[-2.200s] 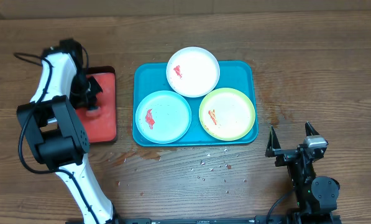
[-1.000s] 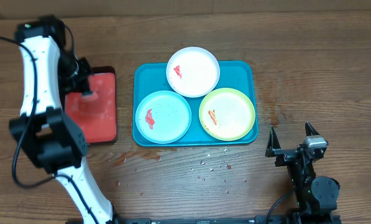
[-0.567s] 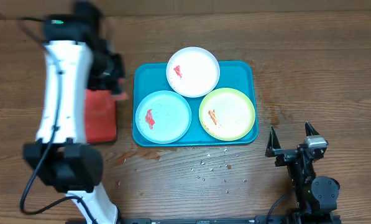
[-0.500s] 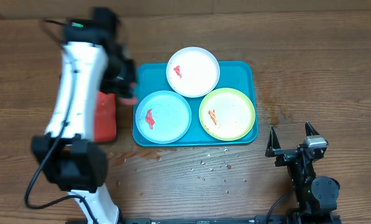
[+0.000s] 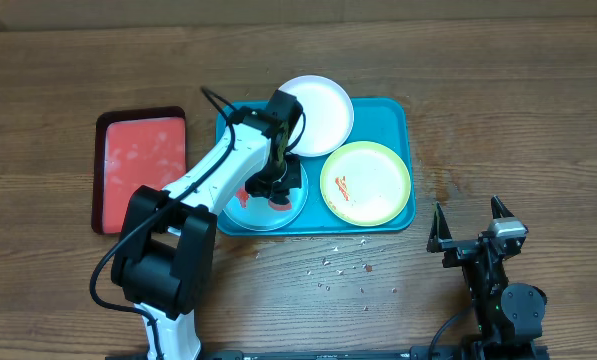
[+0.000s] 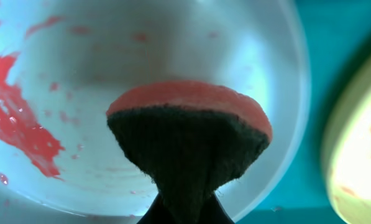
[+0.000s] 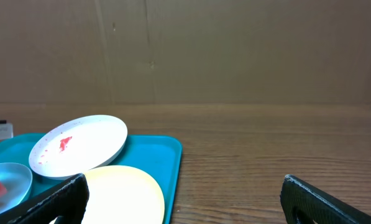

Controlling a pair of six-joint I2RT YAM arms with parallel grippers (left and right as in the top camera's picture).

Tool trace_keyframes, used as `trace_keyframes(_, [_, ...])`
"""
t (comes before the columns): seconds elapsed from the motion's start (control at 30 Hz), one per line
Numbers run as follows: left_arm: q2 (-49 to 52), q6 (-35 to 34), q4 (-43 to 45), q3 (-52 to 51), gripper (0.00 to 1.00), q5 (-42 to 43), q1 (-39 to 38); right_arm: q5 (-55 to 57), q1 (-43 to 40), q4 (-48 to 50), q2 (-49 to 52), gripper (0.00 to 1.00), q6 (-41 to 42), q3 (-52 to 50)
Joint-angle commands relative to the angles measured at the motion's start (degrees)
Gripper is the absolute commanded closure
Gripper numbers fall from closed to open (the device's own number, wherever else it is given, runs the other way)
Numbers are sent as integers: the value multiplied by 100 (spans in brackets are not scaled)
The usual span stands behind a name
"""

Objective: Clean dirty plates on tray and stack at the side

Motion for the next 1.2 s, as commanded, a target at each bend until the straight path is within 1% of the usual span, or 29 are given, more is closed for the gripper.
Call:
trace_keyframes(0.0, [-31, -400, 396, -348, 96, -273, 39, 35, -4, 33, -46, 0, -2, -59])
trace_keyframes(0.03, [-31, -400, 498, -417, 96, -280, 39, 35, -4, 33, -46, 0, -2, -59])
trace_keyframes(0.1, [-31, -446, 667, -516, 88, -293, 39, 35, -4, 33, -46, 0, -2, -59])
trace_keyframes(0.13, [-28, -444, 713, -535, 79, -293, 39, 35, -4, 33, -46, 0, -2, -59])
trace_keyframes(0.17, [-31, -442, 743, -546, 63, -295, 37, 35, -4, 33, -46, 0, -2, -59])
trace_keyframes(0.2, [-31, -439, 752, -544, 58, -295, 37, 35, -4, 33, -46, 0, -2, -59])
trace_keyframes(0.23, [-31, -439, 756, -544, 55, -302, 37, 35, -4, 33, -46, 0, -2, -59])
trace_keyframes(0.3, [-31, -439, 769, -544, 54, -396, 46, 35, -4, 33, -46, 0, -2, -59])
trace_keyframes(0.4, [-31, -439, 850, -544, 49, -557, 83, 35, -4, 33, -46, 0, -2, -59])
trace_keyframes(0.63, [-31, -439, 831, -544, 49, -573, 280, 35, -4, 33, -46, 0, -2, -59])
trace_keyframes(1.17, [-31, -439, 820, -544, 46, -573, 289, 35, -4, 33, -46, 0, -2, -59])
